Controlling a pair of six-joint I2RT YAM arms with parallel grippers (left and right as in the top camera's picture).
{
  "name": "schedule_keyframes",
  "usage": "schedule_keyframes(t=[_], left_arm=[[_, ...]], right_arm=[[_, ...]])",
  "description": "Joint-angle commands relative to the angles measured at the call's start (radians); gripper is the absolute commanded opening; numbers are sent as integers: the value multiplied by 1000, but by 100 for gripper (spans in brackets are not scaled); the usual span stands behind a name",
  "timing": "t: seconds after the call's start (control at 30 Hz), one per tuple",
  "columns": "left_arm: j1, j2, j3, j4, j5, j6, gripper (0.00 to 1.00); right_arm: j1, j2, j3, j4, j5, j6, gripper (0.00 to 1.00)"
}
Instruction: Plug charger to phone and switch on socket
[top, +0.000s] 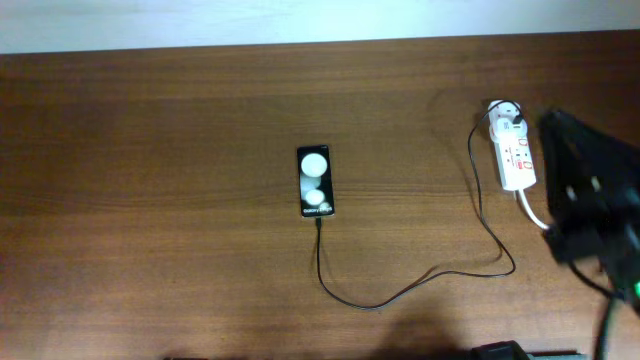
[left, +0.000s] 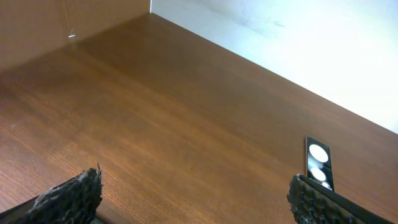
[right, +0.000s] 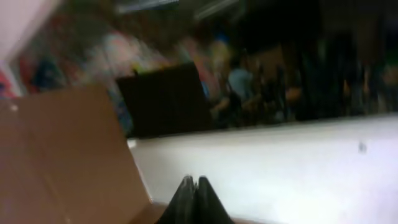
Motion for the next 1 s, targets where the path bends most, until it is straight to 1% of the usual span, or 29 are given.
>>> schedule_keyframes(t=[0.0, 0.07, 0.1, 0.13, 0.23, 0.33, 0.43, 0.53, 0.63, 0.77, 0.83, 0.97], left_arm=[[1, -3, 3, 2, -6, -10, 99], [1, -3, 3, 2, -6, -10, 99], [1, -3, 3, 2, -6, -10, 99], [1, -3, 4, 2, -6, -10, 99], [1, -3, 3, 2, -7, -10, 99], [1, -3, 2, 6, -6, -10, 99], [1, -3, -9, 77, -6, -10, 99], [1, -3, -54, 234, -6, -10, 99], [1, -3, -164, 379, -6, -14, 99], [1, -3, -410, 690, -6, -13, 99], [1, -3, -595, 903, -6, -13, 99], [1, -3, -834, 1170, -6, -13, 99]], right_arm=[[8, -134, -148, 103, 21, -29, 7], [8, -202, -218, 169, 21, -29, 8], [8, -235, -241, 198, 21, -29, 10], [8, -264, -250, 212, 21, -29, 10], [8, -346, -251, 213, 30, -30, 10], [8, -443, -251, 208, 84, -34, 10], [8, -516, -251, 203, 85, -59, 10], [8, -568, -251, 201, 85, -59, 10], [8, -608, -251, 199, 85, -59, 11], [8, -657, -252, 192, 85, -59, 11], [7, -702, -262, 189, 85, -59, 12], [-53, -770, -279, 190, 89, -59, 11]])
